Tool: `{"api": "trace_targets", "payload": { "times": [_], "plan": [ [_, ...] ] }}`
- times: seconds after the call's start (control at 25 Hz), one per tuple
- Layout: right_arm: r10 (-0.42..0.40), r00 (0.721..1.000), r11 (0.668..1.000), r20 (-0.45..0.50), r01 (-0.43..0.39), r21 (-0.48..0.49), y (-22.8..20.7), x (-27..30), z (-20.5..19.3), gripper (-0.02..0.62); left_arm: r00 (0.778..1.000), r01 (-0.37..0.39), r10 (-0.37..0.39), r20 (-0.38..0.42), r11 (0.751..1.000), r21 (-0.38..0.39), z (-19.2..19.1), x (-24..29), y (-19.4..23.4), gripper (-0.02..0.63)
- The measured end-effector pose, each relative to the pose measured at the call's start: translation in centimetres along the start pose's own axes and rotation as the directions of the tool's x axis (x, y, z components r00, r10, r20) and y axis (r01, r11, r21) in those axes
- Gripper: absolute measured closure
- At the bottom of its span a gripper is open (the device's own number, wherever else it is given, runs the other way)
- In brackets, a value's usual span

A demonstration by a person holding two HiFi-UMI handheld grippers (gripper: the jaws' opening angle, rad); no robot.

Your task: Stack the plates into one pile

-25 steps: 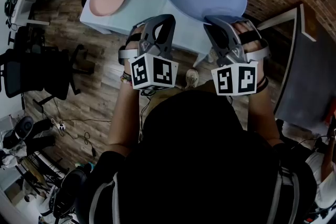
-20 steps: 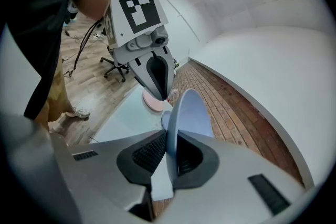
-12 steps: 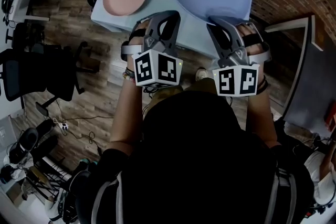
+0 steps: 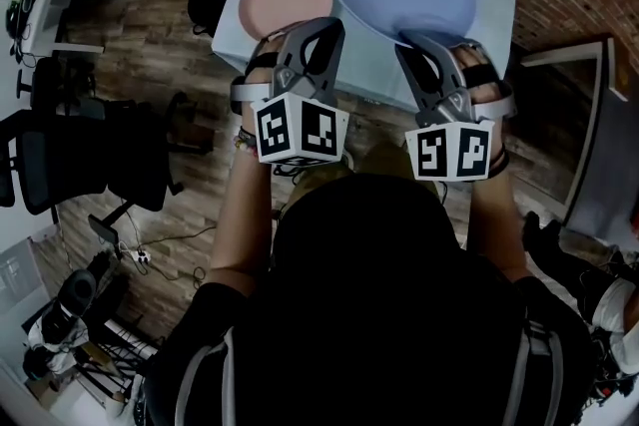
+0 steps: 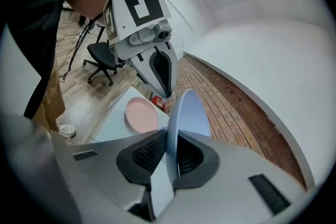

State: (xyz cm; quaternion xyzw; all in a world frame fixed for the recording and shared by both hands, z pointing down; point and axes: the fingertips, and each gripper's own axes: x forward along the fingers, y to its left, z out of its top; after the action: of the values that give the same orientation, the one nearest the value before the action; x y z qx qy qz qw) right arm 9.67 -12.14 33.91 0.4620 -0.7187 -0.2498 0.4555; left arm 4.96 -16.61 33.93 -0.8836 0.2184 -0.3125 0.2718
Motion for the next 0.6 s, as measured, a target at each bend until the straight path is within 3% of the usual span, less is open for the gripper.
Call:
{"api": "trace_targets", "payload": {
  "times": [0.6],
  "plan": [
    [0.029,0.999,0.999,0.013,-0.029,-0.024,2.7,6.9,9.6,0.525,1.0,0.004,-0.004,-0.008,0.999,-0.051,-9.6,-4.2,5.2,0.583]
  ]
}}
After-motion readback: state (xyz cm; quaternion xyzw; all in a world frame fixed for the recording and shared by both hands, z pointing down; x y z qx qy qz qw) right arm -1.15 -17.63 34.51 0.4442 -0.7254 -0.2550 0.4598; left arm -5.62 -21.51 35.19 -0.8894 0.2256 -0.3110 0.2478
